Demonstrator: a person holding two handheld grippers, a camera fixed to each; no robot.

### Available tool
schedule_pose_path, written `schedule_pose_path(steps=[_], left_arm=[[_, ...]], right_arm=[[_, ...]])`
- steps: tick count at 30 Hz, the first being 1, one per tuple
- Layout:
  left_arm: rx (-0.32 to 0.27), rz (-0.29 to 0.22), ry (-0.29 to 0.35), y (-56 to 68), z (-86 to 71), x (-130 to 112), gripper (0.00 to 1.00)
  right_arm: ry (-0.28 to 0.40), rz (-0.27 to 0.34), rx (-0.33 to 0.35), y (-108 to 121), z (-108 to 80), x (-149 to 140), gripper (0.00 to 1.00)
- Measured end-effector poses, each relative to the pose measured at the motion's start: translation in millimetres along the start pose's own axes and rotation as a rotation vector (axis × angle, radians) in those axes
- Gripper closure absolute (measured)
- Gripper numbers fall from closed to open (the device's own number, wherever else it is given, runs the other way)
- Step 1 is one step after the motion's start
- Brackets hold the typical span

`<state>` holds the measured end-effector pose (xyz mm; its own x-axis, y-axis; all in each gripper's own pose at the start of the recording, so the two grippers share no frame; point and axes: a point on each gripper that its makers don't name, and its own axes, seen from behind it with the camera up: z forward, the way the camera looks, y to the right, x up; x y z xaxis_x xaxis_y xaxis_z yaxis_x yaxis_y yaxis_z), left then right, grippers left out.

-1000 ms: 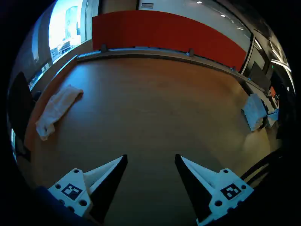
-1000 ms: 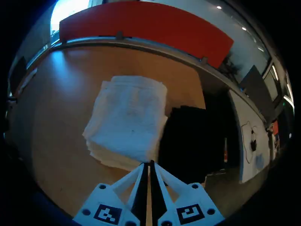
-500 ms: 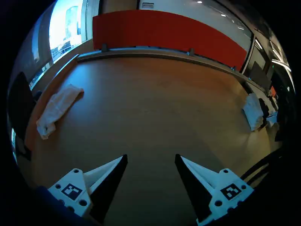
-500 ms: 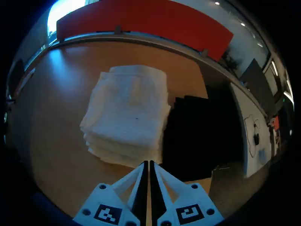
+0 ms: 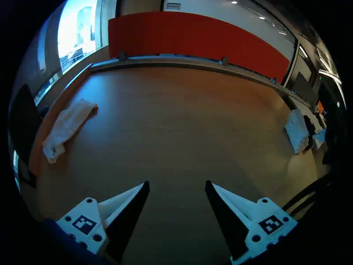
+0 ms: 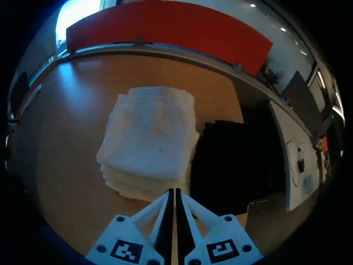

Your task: Fold towel

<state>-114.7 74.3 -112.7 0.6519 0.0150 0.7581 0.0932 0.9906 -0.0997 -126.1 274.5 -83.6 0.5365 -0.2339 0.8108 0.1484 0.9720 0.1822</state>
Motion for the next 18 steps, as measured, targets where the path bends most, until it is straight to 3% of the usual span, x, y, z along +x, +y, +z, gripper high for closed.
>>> schedule_pose_path(steps=[3, 7, 18], left_arm=[[0.001, -0.002, 0.000, -0.2, 0.0, 0, 0.06], [0.004, -0.003, 0.001, -1.1, -0.6, 0, 0.06], [0.013, -0.010, 0.003, -2.7, -3.2, 0, 0.06]], right_arm=[[0.007, 0.001, -0.010, 2, 1.5, 4, 0.85], [0.023, 0.008, -0.023, 4, 3.9, 13, 0.42], [0.042, -0.007, -0.010, -2, 12.8, 29, 0.38]])
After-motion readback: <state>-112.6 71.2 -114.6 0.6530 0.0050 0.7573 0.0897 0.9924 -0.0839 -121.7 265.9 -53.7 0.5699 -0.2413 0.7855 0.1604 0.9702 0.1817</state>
